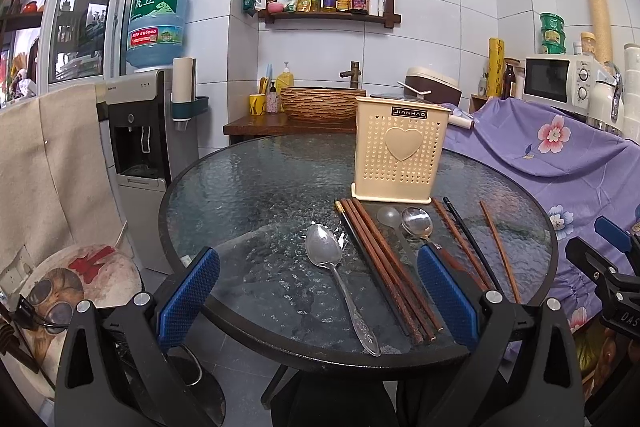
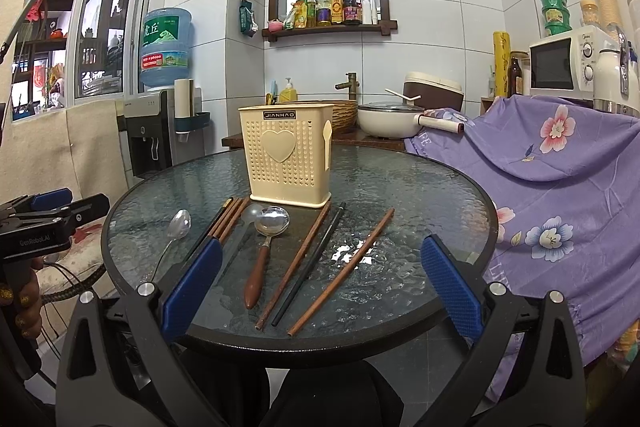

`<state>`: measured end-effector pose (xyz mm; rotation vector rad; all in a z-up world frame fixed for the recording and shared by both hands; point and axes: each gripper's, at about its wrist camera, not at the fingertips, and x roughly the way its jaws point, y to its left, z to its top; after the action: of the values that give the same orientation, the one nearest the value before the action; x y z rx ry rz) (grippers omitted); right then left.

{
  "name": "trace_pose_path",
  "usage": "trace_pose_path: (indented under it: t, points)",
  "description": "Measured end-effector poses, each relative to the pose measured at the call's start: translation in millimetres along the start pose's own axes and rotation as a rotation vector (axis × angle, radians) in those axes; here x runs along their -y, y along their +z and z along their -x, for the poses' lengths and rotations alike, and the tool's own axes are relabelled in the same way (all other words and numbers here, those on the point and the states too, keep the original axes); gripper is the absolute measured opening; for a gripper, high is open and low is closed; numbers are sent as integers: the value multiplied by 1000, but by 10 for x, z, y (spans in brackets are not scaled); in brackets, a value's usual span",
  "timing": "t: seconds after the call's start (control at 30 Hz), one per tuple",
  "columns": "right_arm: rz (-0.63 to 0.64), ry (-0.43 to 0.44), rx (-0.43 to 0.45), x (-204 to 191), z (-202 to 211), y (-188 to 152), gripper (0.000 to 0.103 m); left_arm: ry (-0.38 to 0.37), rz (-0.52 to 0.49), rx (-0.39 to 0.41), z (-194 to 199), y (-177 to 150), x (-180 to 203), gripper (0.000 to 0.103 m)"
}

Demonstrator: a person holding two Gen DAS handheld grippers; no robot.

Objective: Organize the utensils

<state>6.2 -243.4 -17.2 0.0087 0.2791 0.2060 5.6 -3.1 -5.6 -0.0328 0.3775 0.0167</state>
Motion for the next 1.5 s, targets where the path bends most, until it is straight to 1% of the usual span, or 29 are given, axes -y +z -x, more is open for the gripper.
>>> trace_pose_path:
  t: [1.1, 1.27, 1.33, 1.5]
  points:
    - [-8, -1, -16, -8, -62, -58, 98, 5, 2, -13, -33, -43, -10, 97]
    - [-4, -9, -33, 1, -119, -72, 98, 15, -5, -41, -111, -43, -22, 97]
    - [3, -25, -48, 0, -160, -64, 98, 33, -17, -54, -159, -45, -16, 97]
    - [8, -80, -134, 85, -409, -10, 98, 66, -56, -133, -416, 10, -11, 97]
